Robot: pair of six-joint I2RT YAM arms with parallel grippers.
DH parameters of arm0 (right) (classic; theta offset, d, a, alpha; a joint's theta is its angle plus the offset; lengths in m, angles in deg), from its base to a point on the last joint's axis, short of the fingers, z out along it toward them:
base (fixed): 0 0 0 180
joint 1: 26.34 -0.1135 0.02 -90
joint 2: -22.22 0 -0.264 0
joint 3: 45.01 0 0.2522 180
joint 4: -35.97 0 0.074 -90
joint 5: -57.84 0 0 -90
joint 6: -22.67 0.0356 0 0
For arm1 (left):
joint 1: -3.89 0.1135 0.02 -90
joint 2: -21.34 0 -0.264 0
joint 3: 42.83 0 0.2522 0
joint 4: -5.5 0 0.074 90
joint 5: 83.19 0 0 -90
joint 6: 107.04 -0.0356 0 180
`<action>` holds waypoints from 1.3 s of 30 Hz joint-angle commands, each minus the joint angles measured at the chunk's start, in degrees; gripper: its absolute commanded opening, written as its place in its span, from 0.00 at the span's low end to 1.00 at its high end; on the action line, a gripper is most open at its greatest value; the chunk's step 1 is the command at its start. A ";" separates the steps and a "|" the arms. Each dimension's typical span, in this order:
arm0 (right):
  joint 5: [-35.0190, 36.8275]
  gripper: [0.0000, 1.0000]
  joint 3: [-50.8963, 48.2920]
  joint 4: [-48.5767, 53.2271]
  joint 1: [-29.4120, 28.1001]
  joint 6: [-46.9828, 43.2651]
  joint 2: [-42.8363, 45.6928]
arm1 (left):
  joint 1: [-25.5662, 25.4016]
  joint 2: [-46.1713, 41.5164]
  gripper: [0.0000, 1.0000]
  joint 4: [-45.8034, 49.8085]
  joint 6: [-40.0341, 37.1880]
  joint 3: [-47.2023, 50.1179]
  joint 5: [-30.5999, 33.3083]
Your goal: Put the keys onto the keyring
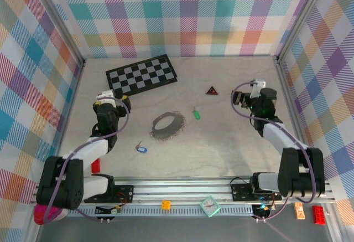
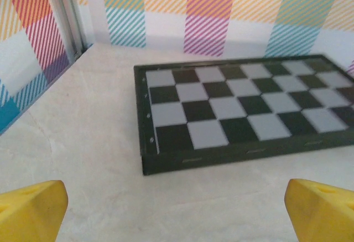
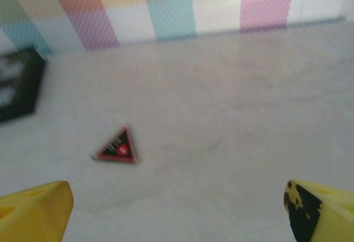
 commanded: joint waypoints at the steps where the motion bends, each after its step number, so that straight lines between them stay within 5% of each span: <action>1: -4.69 0.93 1.50 12.30 -0.11 11.72 2.63 | 0.80 -2.76 1.00 11.75 4.62 -3.33 -4.06; 6: -8.12 0.87 2.95 22.34 -2.56 17.44 3.35 | 0.84 -4.12 0.99 24.52 11.64 -8.04 -13.08; 15: -6.61 0.82 3.79 33.76 -19.15 16.70 1.92 | -1.35 -7.69 0.93 32.41 21.10 -6.41 -23.31; 26: -8.42 0.65 12.60 31.14 -31.03 17.57 -13.56 | -9.03 -13.56 0.86 32.25 30.33 0.91 -20.53; 39: -7.69 0.37 31.51 34.13 -32.88 21.14 -34.64 | -16.82 -15.10 0.86 34.42 31.90 1.78 -16.10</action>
